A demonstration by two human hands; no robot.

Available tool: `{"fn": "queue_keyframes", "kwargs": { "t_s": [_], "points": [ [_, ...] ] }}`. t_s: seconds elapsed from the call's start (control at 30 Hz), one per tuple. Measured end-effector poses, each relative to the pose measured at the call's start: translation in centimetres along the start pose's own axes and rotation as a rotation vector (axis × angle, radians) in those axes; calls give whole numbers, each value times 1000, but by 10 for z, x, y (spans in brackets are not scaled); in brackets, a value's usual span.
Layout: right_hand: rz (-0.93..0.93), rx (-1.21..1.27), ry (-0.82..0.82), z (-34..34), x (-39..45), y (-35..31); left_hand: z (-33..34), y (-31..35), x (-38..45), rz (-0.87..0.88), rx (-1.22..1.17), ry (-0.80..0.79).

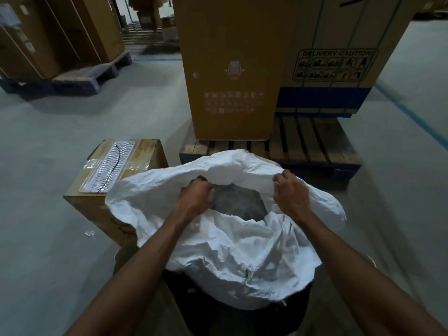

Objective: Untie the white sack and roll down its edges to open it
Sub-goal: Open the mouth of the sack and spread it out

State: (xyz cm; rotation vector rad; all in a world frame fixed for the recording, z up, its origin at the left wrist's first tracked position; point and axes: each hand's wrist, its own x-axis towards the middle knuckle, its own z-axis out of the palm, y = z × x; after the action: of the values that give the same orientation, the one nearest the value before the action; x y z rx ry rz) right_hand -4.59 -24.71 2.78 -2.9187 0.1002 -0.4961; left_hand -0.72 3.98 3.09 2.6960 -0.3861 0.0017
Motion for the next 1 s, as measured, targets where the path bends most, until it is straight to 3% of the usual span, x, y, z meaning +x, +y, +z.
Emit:
{"fn": "queue_keyframes", "kwargs": {
  "t_s": [0.07, 0.13, 0.23, 0.33, 0.4, 0.5, 0.6, 0.67, 0.8, 0.87, 1.0],
  "points": [
    [-22, -20, 20, 0, 8, -17, -1, 19, 0, 263, 28, 84],
    [-9, -39, -83, 4, 19, -27, -1, 29, 8, 421, 99, 133],
    [81, -34, -390, 11, 31, -27, -6, 27, 24, 299, 157, 209],
    [84, 25, -483, 12, 34, -24, -11, 9, 32, 142, 259, 324],
    [81, 164, -471, 11, 31, -24, -12, 2, 34, -1, 155, 244],
    [175, 431, -500, 3, 24, -31, -11, -5, 33, -200, -38, -9],
    [253, 462, -530, -1, 21, -40, -15, -14, 26, -246, -121, -344],
    [231, 435, -649, -4, 18, -45, -20, -10, 17, -204, -238, -472],
    [185, 436, -799, -11, 2, -49, -18, -1, -9, -180, -18, -564],
    [122, 389, -699, -18, -12, -53, -14, -2, -24, -135, -15, -515],
    [40, 530, -521, -42, -33, -59, -28, 1, -46, -107, -274, -331]
  ]
}}
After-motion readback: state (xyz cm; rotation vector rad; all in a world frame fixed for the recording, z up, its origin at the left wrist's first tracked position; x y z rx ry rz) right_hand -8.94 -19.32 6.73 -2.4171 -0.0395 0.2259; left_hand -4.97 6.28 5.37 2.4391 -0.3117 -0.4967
